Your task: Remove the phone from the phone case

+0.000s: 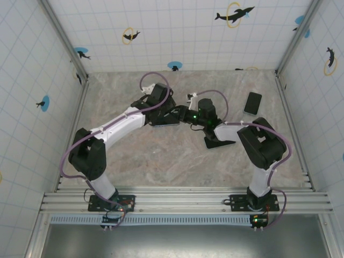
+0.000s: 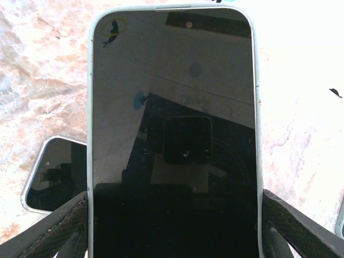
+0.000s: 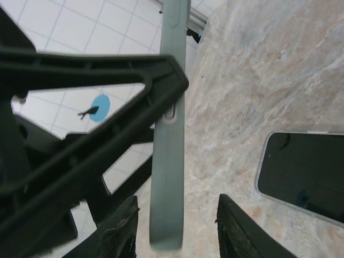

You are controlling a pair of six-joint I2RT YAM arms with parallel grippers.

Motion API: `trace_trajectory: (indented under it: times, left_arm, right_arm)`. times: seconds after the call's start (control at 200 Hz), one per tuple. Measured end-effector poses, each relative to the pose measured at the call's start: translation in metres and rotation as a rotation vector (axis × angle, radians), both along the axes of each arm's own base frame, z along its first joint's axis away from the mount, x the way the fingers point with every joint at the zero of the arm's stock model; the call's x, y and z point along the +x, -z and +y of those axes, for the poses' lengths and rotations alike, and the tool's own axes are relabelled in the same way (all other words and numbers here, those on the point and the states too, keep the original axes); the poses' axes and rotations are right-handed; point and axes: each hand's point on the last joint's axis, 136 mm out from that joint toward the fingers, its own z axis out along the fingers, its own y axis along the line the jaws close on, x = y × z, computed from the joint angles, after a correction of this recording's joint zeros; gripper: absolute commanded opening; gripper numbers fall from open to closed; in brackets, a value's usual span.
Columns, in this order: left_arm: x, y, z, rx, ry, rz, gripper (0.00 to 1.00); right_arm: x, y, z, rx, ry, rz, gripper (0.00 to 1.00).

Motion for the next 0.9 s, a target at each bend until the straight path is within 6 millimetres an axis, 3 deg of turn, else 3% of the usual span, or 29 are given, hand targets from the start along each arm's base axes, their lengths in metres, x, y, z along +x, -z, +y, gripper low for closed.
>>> trace_trajectory:
  times: [0.36, 0.505, 0.741, 0.901]
  left_arm:
    - [0.0, -0.001, -0.003, -0.004, 0.006, -0.006, 0.62]
    - [-0.001, 0.0, -0.002, 0.0, 0.008, -0.006, 0.69]
    - [0.001, -0.002, -0.004, -0.001, 0.022, -0.028, 0.97]
    - [-0.001, -0.015, -0.002, -0.024, 0.049, -0.068, 0.98]
  right_arm:
    - [0.005, 0.002, 0.003, 0.013, 0.023, 0.018, 0.15]
    - [0.004, 0.0, 0.005, 0.017, 0.02, 0.009, 0.0]
    - [0.005, 0.002, 0.004, 0.019, 0.032, 0.033, 0.0]
    - [0.011, 0.002, -0.002, 0.031, 0.055, 0.053, 0.0]
